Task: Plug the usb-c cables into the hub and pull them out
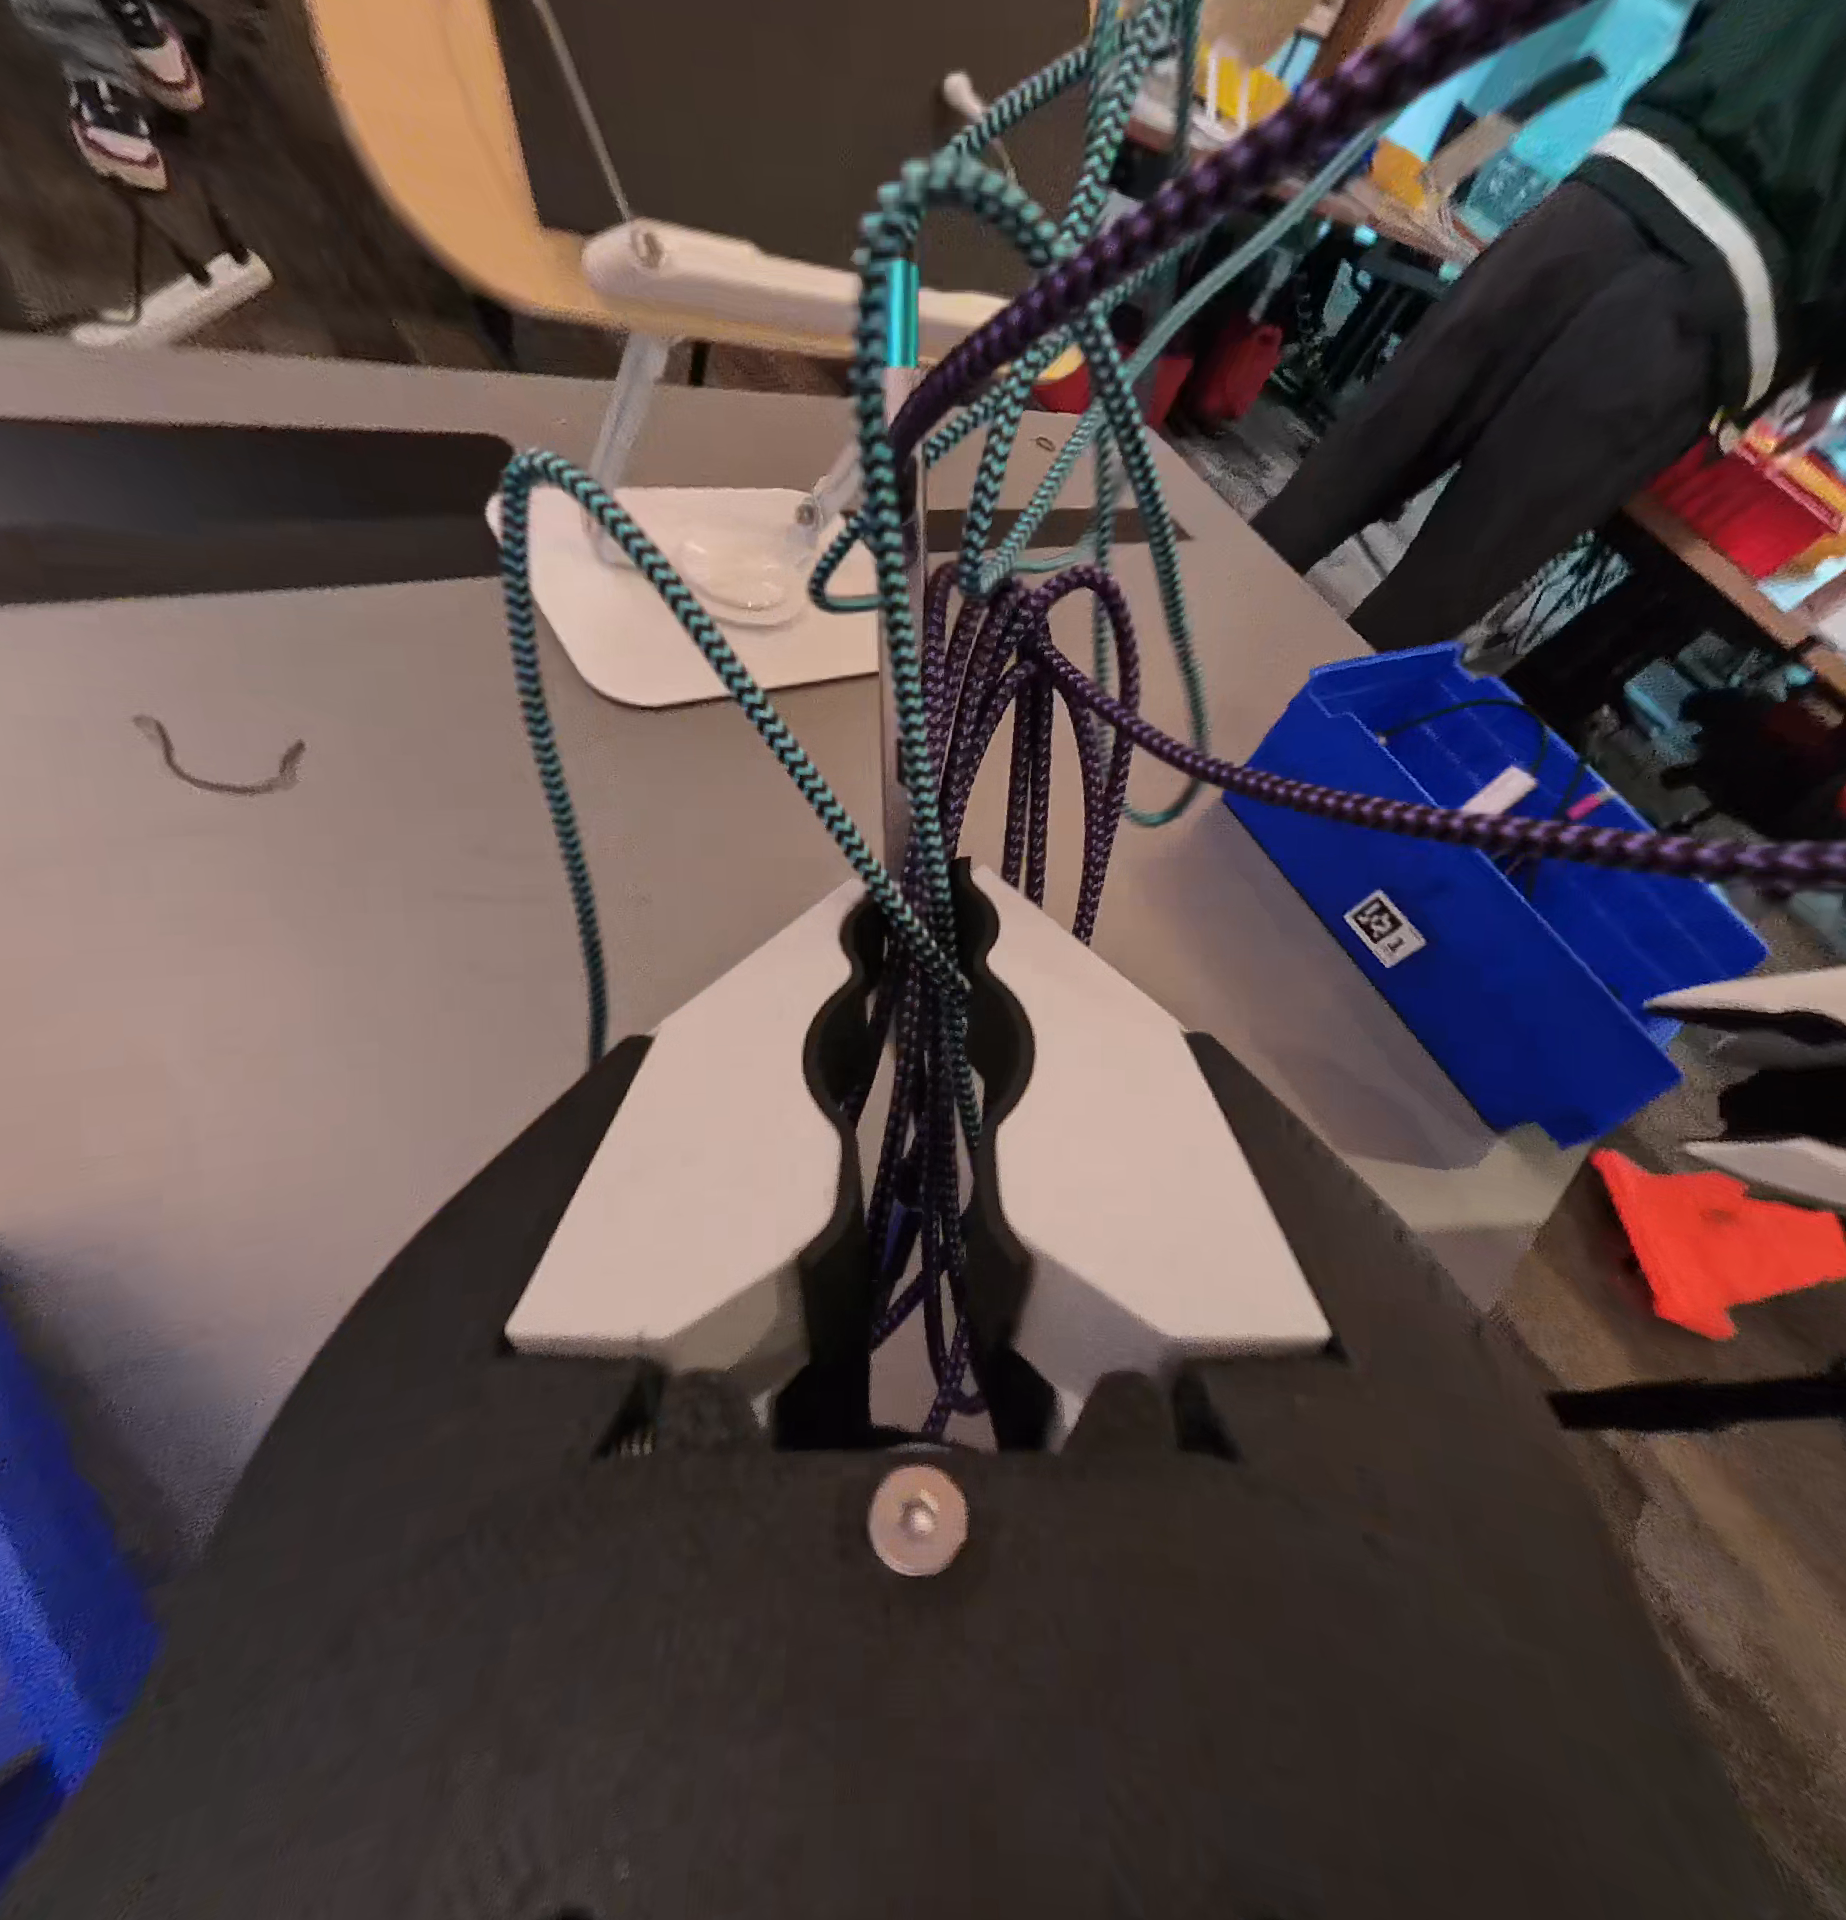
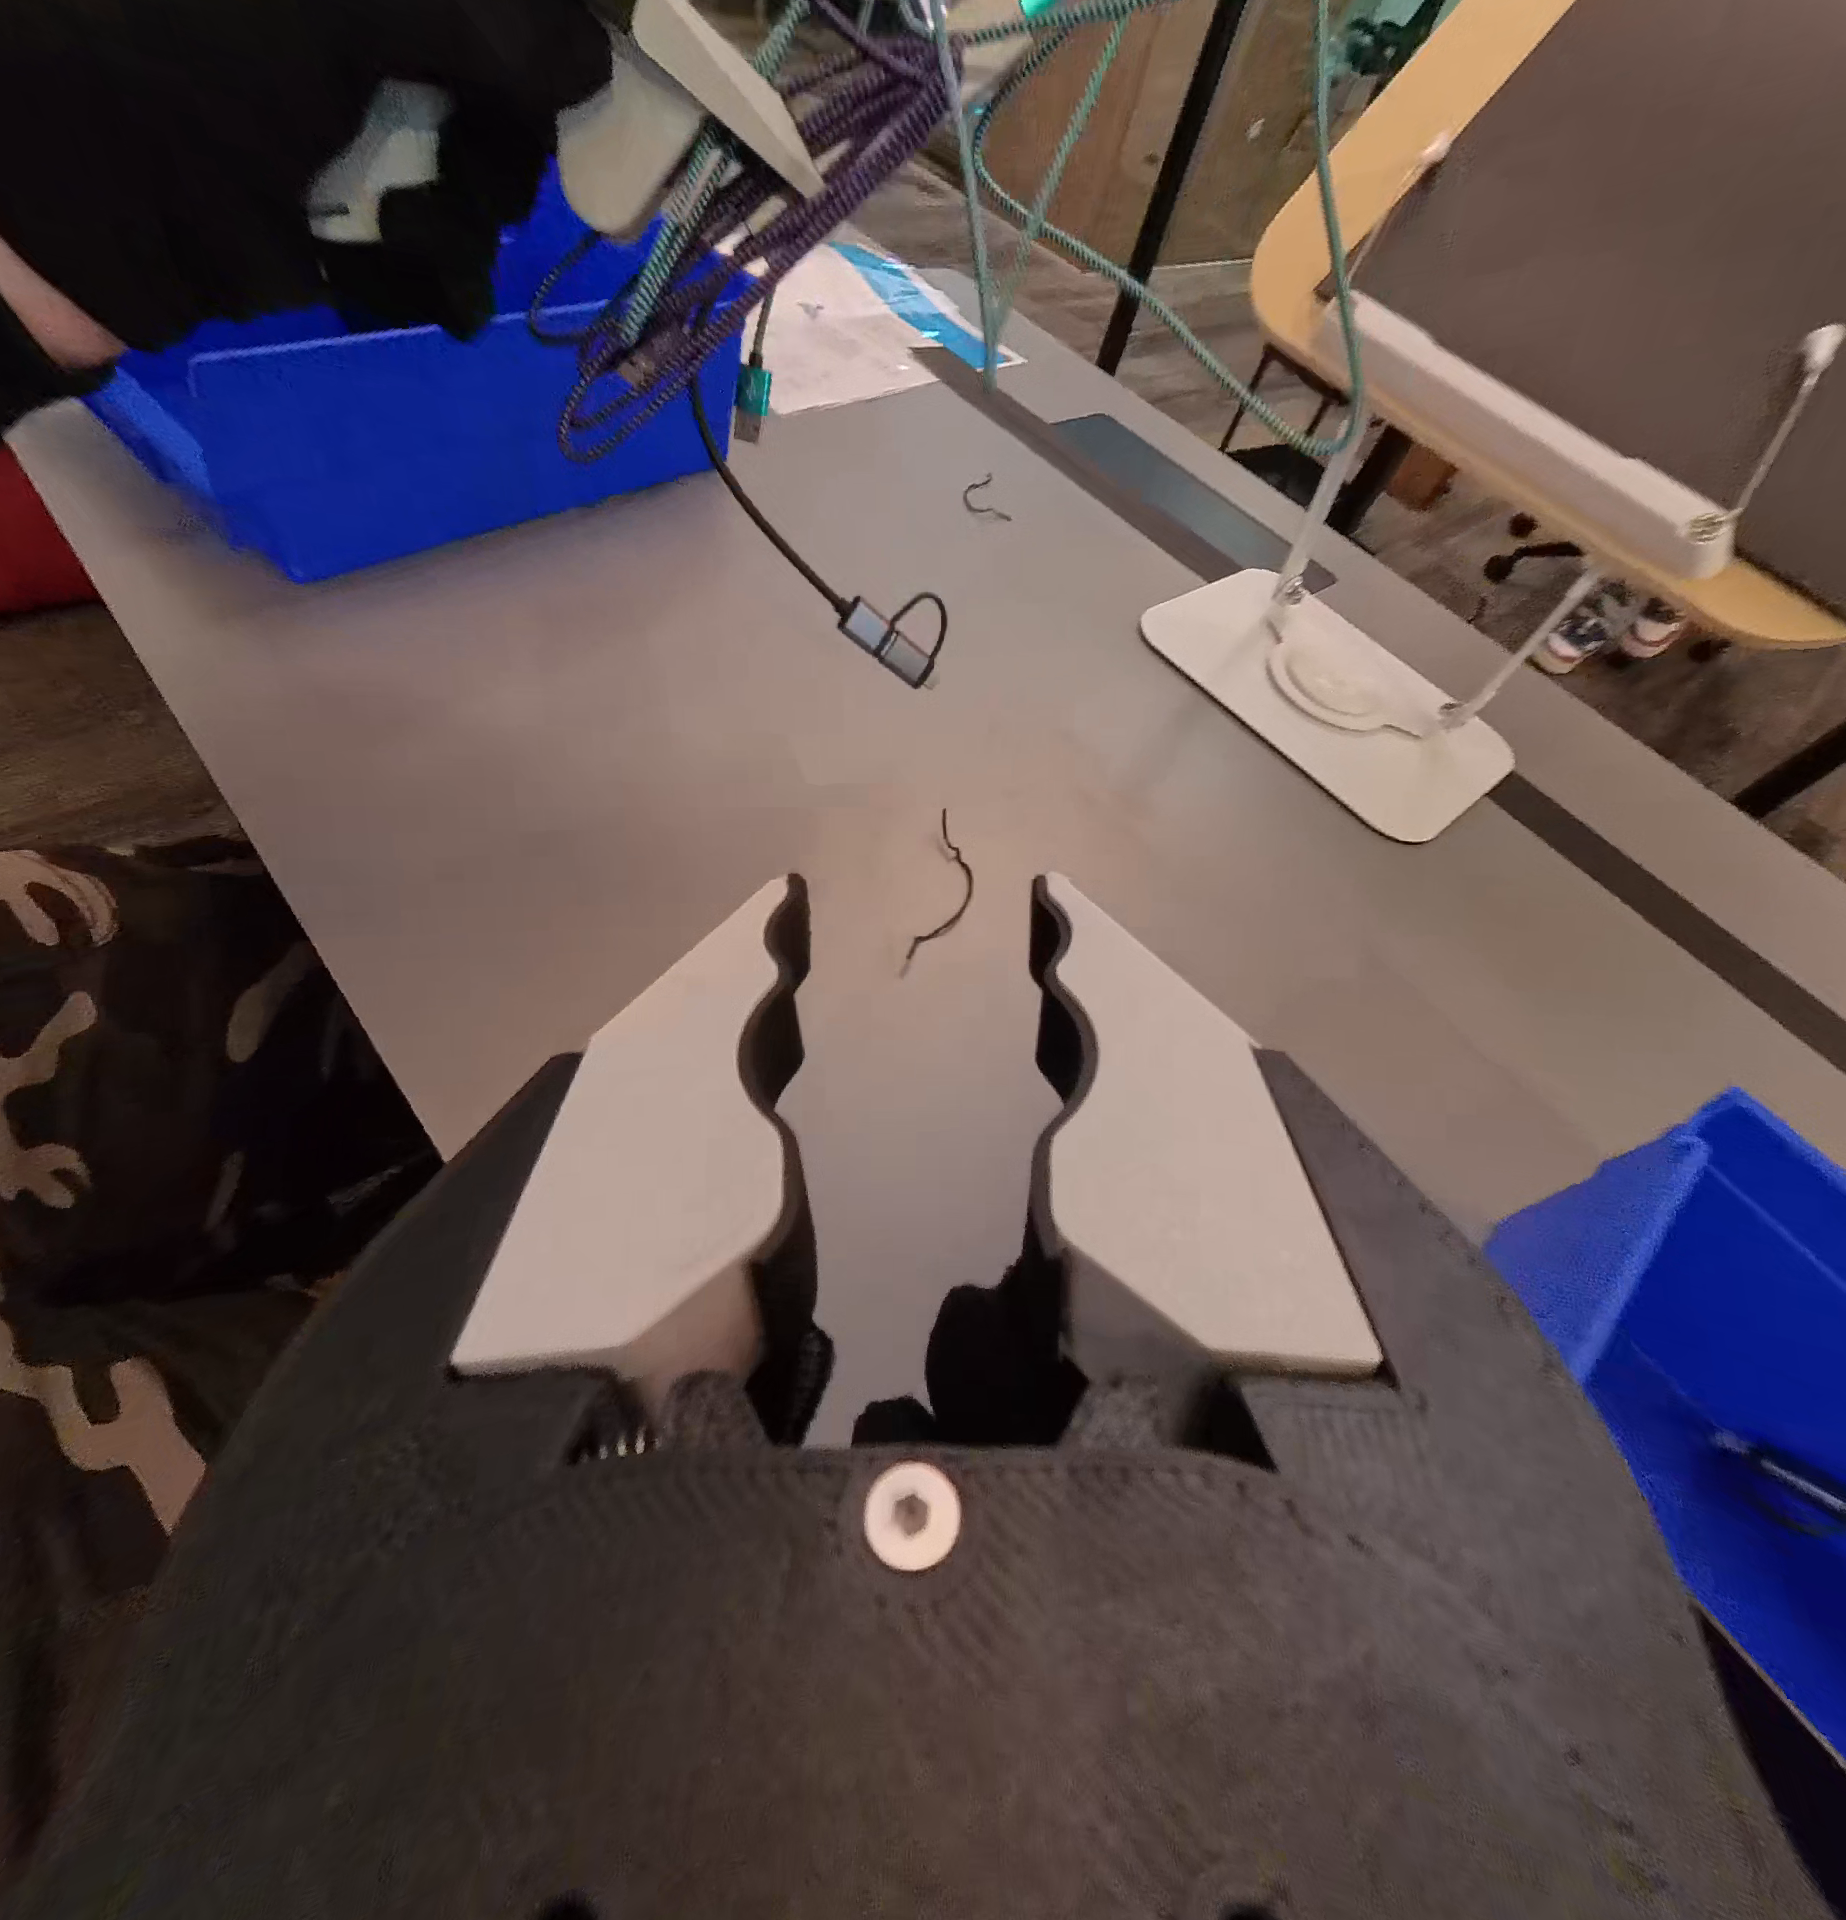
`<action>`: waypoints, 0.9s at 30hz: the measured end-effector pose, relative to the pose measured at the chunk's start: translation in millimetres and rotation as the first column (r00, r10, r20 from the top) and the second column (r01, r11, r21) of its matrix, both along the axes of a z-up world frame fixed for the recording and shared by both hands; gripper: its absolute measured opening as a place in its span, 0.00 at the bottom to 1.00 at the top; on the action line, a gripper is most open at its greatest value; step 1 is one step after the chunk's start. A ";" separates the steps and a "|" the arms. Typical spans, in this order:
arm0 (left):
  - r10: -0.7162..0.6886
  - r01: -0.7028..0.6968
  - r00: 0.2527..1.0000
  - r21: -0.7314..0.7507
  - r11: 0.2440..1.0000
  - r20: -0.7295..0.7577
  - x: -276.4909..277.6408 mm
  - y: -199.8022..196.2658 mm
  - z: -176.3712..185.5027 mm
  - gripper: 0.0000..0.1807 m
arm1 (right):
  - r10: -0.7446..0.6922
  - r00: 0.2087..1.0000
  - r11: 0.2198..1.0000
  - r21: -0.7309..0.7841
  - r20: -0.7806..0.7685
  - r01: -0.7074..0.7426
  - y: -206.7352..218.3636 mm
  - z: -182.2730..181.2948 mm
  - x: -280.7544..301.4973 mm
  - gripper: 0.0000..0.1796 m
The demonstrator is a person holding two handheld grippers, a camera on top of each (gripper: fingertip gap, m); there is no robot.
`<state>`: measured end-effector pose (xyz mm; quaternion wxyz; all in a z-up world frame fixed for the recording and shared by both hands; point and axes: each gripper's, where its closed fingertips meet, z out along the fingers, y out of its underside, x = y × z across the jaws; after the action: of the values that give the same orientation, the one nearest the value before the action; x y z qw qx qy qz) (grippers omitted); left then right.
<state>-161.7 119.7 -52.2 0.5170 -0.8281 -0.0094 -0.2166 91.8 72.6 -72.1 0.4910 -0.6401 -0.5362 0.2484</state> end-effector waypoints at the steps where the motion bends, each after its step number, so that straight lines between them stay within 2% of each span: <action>1: 0.019 -0.019 0.999 -0.003 1.000 0.028 -0.3 1.1 -8.3 0.05 | 0.009 1.000 1.000 -0.013 -0.001 -0.009 -0.6 -3.6 -3.8 0.23; 7: 0.095 -0.096 0.991 0.004 0.995 0.090 -1.8 2.0 -47.8 0.05 | 0.073 0.996 0.992 -0.099 -0.060 -0.078 -2.8 -13.1 -40.4 0.24; 12: 0.164 -0.162 0.984 0.037 0.986 -0.073 -12.4 -3.4 -60.3 0.05 | 0.119 0.986 0.986 -0.102 -0.115 -0.131 0.9 -1.9 -80.1 0.26; 15: 0.211 -0.201 0.955 0.070 0.977 -0.211 -21.3 -7.8 -61.3 0.05 | 0.132 0.978 0.983 -0.105 -0.161 -0.150 8.4 10.9 -103.2 0.25; 17: 0.242 -0.225 0.903 0.087 0.970 -0.355 -27.5 -10.6 -62.8 0.05 | 0.147 0.967 0.977 -0.125 -0.207 -0.175 10.9 22.1 -118.4 0.28; 19: 0.258 -0.251 0.810 0.085 0.964 -0.527 -33.5 -13.2 -68.3 0.05 | 0.161 0.953 0.976 -0.102 -0.259 -0.192 11.8 40.4 -131.1 0.29; 23: 0.230 -0.243 0.691 0.080 0.967 -0.685 -30.0 -14.1 -80.8 0.05 | 0.185 0.934 0.978 -0.033 -0.305 -0.205 16.9 73.1 -151.2 0.31; 25: 0.201 -0.223 0.646 0.070 0.972 -0.737 -24.9 -14.0 -89.2 0.05 | 0.199 0.940 0.974 -0.048 -0.276 -0.221 20.3 71.7 -165.4 0.32; 27: 0.162 -0.202 0.590 0.049 0.978 -0.791 -18.9 -14.2 -100.0 0.05 | 0.200 0.959 0.974 -0.066 -0.202 -0.217 28.4 55.0 -179.9 0.32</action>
<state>-180.6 105.5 -152.2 0.4681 -0.8445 0.1303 0.2253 -88.1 101.1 -17.1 0.4834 -0.5737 -0.5388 0.3832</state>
